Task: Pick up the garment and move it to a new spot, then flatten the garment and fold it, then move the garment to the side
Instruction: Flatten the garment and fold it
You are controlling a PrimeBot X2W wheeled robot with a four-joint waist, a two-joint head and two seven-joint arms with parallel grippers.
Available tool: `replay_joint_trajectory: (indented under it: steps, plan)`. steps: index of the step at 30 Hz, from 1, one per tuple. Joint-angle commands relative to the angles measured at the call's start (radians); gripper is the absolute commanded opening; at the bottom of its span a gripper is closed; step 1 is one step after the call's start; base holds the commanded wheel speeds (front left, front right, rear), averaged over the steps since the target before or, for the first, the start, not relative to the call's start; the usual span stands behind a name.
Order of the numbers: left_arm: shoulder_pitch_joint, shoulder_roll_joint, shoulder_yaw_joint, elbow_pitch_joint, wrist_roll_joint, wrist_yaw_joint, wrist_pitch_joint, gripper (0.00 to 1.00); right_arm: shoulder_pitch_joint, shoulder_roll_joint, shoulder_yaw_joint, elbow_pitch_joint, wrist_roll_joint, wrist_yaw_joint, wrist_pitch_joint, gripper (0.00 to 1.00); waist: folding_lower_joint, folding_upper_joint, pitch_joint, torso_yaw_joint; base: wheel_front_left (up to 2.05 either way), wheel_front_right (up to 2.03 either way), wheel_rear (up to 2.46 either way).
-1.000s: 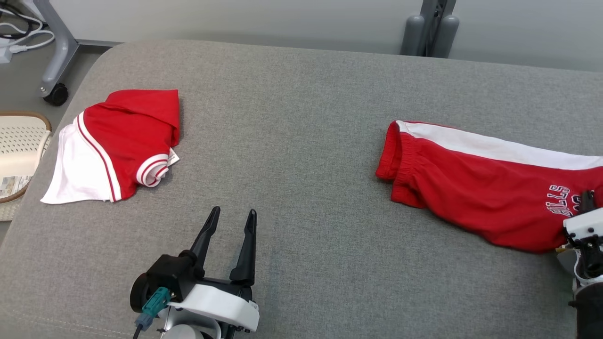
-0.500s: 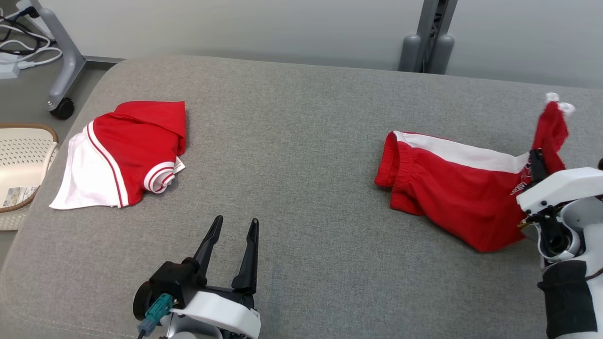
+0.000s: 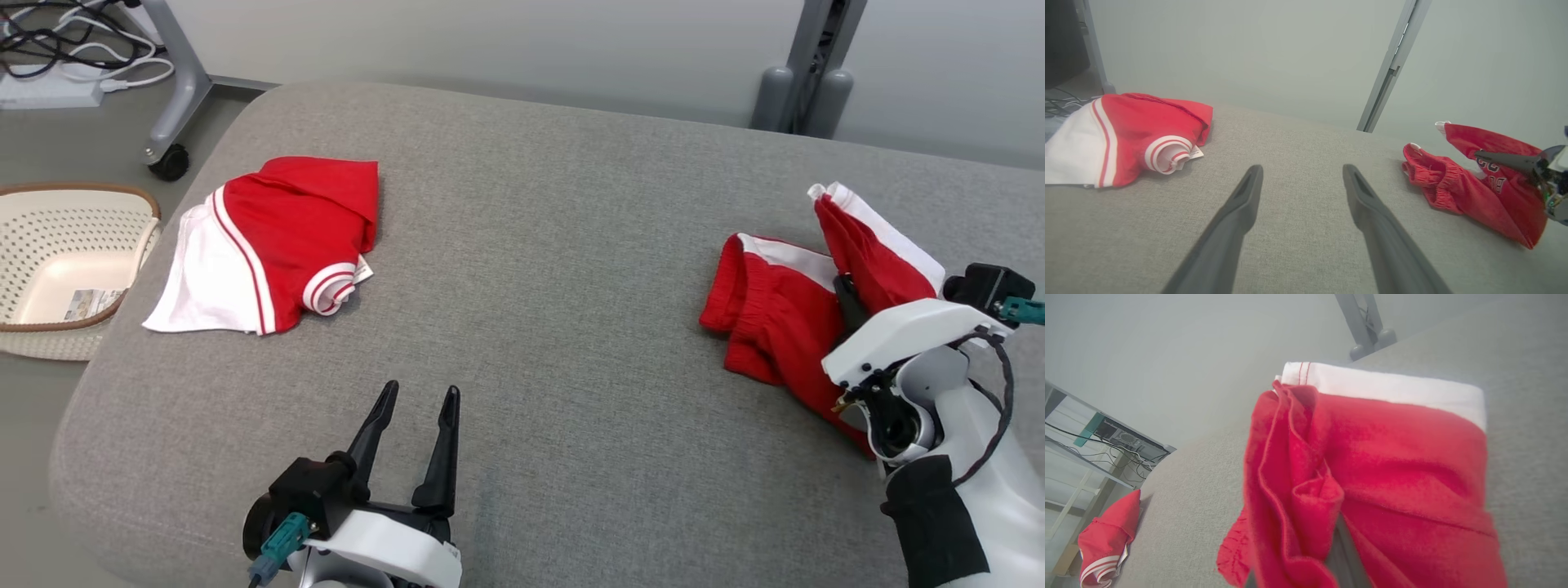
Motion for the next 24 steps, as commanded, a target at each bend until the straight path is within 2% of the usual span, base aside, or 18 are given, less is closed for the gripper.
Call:
replay_joint_trajectory:
  steps: [1, 6, 16, 17, 18, 24]
  plan:
    - [0.005, 0.004, 0.001, 0.001, -0.004, 0.004, -0.002, 1.00, -0.009, -0.005, 0.010, 0.006, 0.007, 0.001, -0.006, 0.00, 0.0000, 0.0000, 0.004, 0.012, 0.00, 0.00, 0.00]
    - [0.010, 0.004, -0.006, 0.002, -0.007, 0.006, -0.002, 1.00, -0.025, -0.006, 0.081, 0.048, 0.048, 0.001, -0.023, 0.00, 0.0000, 0.0000, 0.009, 0.046, 0.00, 0.00, 0.00]
    - [0.005, 0.004, -0.017, 0.000, -0.016, 0.009, -0.002, 1.00, -0.059, -0.005, 0.176, 0.180, 0.056, 0.001, -0.053, 0.00, 0.0000, 0.0000, 0.032, 0.085, 0.00, 0.00, 0.00]
    - [0.003, 0.004, -0.018, 0.000, -0.018, 0.010, -0.002, 1.00, -0.065, -0.004, 0.180, 0.197, 0.049, 0.001, -0.058, 0.16, 0.0000, 0.0000, 0.034, 0.088, 0.00, 0.00, 0.00]
    - [0.001, 0.004, -0.019, 0.000, -0.019, 0.012, -0.002, 1.00, -0.072, -0.004, 0.183, 0.210, 0.054, 0.001, -0.062, 1.00, 0.0000, 0.0000, 0.035, 0.090, 0.00, 0.00, 0.00]
    - [0.000, 0.004, -0.012, 0.010, -0.020, 0.014, -0.002, 1.00, -0.101, -0.005, 0.251, 0.210, 0.109, 0.001, -0.083, 1.00, 0.0000, 0.0000, 0.029, 0.088, 0.00, 0.00, 0.00]
